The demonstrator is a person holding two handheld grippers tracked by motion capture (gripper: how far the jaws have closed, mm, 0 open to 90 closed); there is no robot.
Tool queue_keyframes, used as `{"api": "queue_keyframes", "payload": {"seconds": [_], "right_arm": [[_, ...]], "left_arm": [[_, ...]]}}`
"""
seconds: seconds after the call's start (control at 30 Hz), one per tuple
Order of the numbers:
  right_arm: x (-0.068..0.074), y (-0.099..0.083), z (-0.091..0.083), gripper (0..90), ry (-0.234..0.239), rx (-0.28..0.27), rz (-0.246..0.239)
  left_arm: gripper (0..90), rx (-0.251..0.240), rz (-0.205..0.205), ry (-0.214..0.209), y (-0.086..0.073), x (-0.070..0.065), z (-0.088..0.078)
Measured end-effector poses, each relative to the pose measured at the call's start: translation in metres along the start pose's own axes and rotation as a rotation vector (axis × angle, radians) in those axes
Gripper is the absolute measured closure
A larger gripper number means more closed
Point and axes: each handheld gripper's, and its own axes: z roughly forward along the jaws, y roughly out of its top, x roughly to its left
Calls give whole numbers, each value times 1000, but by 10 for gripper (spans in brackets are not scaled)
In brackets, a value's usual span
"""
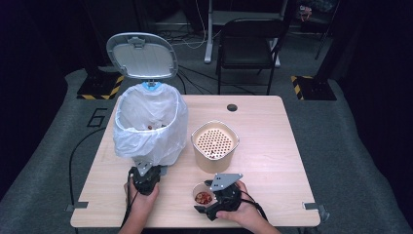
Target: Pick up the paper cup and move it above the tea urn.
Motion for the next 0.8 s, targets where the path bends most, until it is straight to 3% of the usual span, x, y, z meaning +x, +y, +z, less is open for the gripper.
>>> {"api": "queue_keyframes", "payload": {"seconds": [0.07, 0.13, 0.17, 0.27, 0.33, 0.37, 0.4, 0.43, 0.47, 0.73, 0.77, 0.8], "right_arm": [[-1, -2, 6, 145, -1, 12, -11], [1, -4, 8, 155, 7, 9, 7], [-1, -5, 9, 159, -8, 21, -18], [0, -6, 12, 190, -12, 26, -20], [1, -6, 12, 204, -5, 20, -5], [-1, -7, 12, 232, -23, 20, -16], [-1, -7, 12, 236, -20, 17, -10], [-2, -7, 11, 240, -21, 17, -18], [-2, -7, 11, 243, -26, 14, -26], [-11, -11, 1, 249, -70, 25, 4], [-16, -13, -6, 249, -97, 16, 34], [-16, -13, -6, 249, -97, 16, 34]], "left_arm": [[698, 0, 0, 0, 0, 0, 0], [698, 0, 0, -1, 0, 0, 0], [699, 0, 0, 0, 0, 0, 0], [699, 0, 1, 0, 0, 0, 0], [699, 1, 1, 0, 0, 0, 0], [698, 2, 16, 1, 0, 1, 0], [699, 0, -3, 0, 0, 0, 0], [699, 5, 28, 0, 0, 1, -1], [699, 5, 27, -1, 1, 1, -1], [699, 6, 27, -1, 0, 1, -1], [698, 6, 27, -1, 0, 1, -1], [698, 5, 23, 0, 0, 1, -1]]}}
